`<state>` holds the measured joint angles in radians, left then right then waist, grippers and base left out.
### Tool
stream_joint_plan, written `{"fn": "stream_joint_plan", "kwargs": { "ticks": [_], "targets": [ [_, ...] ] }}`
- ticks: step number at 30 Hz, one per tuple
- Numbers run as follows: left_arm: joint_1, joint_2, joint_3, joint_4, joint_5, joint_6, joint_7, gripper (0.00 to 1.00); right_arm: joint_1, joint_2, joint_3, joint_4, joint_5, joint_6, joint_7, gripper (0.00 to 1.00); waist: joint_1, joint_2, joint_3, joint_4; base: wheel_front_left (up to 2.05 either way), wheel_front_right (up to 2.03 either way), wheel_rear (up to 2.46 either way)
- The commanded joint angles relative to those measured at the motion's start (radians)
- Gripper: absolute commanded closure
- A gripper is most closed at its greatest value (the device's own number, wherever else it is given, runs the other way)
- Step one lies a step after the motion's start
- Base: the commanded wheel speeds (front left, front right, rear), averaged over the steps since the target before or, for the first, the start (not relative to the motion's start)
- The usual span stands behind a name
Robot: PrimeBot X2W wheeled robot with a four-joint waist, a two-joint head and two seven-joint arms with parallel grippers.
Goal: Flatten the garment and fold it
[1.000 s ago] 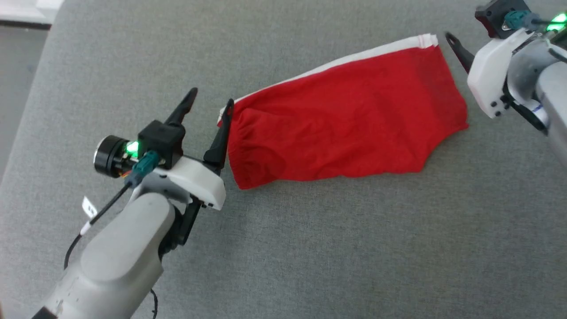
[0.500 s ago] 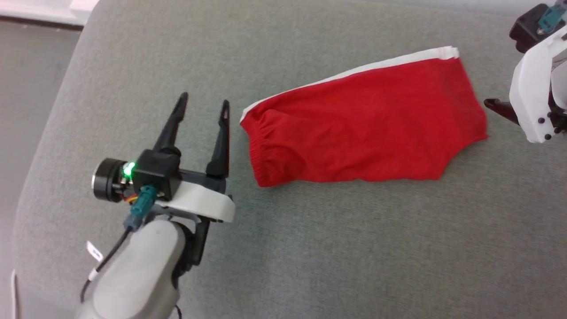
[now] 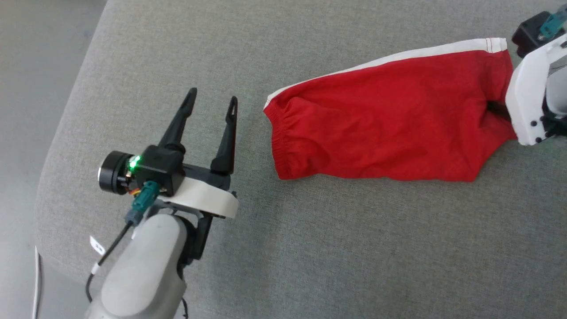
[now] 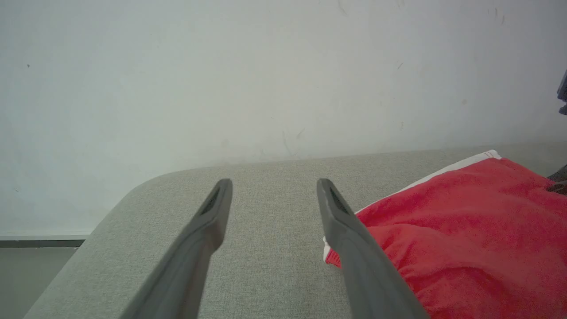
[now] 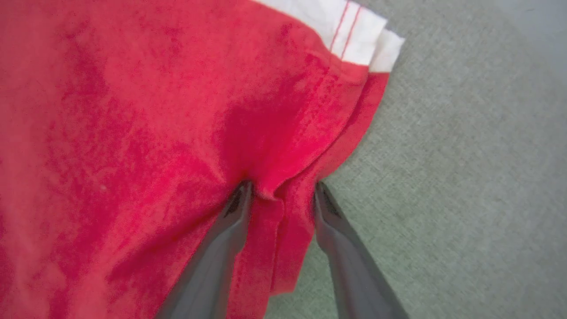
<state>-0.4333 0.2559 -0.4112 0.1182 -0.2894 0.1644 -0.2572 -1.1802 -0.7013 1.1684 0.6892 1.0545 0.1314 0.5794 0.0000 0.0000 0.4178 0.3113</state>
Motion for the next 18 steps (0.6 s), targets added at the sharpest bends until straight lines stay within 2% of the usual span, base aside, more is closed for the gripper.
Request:
{"fn": "stream_joint_plan", "kwargs": {
  "ticks": [1,2,6,8,14,18],
  "targets": [
    [-0.018,0.009,0.019,0.009,0.011,-0.028,-0.004,0.0,0.047,0.024,0.029,0.01,-0.002,-0.001,-0.014,1.0,0.0,0.0,-0.022,-0.016,0.0,0.0,0.0],
    [-0.018,0.009,0.019,0.009,0.011,-0.028,-0.004,0.0,0.047,0.024,0.029,0.01,-0.002,-0.001,-0.014,1.0,0.0,0.0,-0.022,-0.016,0.0,0.0,0.0],
    [-0.07,0.056,0.027,0.053,0.003,-0.102,0.007,0.0,0.029,0.022,0.034,-0.002,-0.011,-0.001,-0.072,1.0,0.0,0.0,-0.06,-0.039,0.0,0.0,0.0],
    [-0.109,0.081,0.013,0.06,0.007,-0.136,0.046,0.0,0.028,0.022,0.03,-0.013,-0.001,-0.001,-0.097,1.0,0.0,0.0,-0.077,-0.049,0.0,0.0,0.0],
    [-0.211,0.152,-0.062,0.055,-0.021,-0.253,0.309,0.0,0.035,0.015,0.043,-0.044,0.001,-0.001,-0.147,1.0,0.0,0.0,-0.105,-0.078,0.0,0.0,0.0],
    [-0.253,0.193,-0.165,0.025,-0.087,-0.289,0.511,0.0,0.046,0.016,0.056,-0.055,-0.003,-0.001,-0.17,1.0,0.0,0.0,-0.112,-0.097,0.0,0.0,0.0]
  ]
}}
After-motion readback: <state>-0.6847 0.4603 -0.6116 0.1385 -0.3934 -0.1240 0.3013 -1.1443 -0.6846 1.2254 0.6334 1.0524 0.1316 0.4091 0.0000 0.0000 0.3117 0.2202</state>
